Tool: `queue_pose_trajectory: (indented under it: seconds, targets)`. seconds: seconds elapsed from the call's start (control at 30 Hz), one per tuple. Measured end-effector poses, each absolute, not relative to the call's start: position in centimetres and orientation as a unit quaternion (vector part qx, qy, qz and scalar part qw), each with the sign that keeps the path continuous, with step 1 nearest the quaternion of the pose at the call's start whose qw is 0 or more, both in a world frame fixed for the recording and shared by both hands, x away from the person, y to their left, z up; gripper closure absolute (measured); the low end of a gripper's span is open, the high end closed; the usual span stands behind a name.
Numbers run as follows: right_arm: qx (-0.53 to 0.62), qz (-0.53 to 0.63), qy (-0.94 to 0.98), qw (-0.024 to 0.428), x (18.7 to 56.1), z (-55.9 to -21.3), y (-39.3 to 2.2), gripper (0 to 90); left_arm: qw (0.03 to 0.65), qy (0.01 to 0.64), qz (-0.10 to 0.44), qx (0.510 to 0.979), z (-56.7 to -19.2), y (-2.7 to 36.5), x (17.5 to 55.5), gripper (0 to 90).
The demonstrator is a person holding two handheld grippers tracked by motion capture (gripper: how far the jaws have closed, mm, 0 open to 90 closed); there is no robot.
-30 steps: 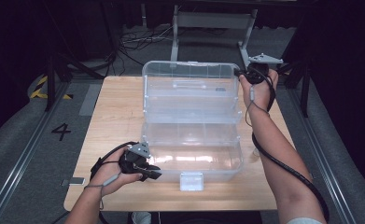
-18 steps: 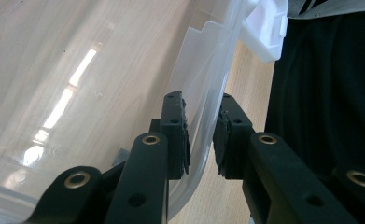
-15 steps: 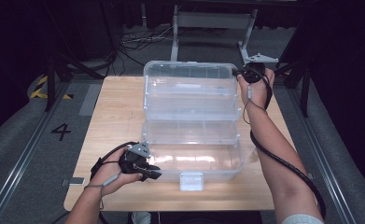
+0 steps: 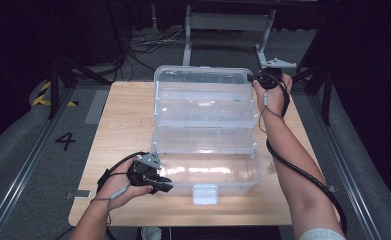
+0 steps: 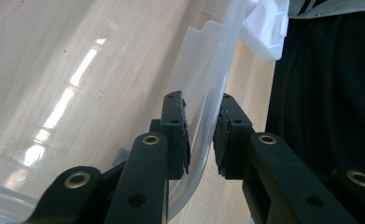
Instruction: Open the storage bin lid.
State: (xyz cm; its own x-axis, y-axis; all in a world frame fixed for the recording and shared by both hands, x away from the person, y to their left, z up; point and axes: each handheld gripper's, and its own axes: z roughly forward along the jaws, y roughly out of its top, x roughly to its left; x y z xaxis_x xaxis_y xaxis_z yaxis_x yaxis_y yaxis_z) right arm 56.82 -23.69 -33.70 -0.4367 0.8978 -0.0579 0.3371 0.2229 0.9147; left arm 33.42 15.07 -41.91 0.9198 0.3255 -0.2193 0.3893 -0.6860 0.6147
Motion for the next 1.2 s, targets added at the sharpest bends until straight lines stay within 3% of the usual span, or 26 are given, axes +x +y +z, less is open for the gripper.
queue_pose_trajectory:
  seconds: [1.2]
  targets:
    - [0.427, 0.462, 0.714, 0.307, 58.6, -36.6, -23.8, 82.9, 0.345, 0.194, -0.046, 0.917, -42.0, 15.0, 33.4, 76.1]
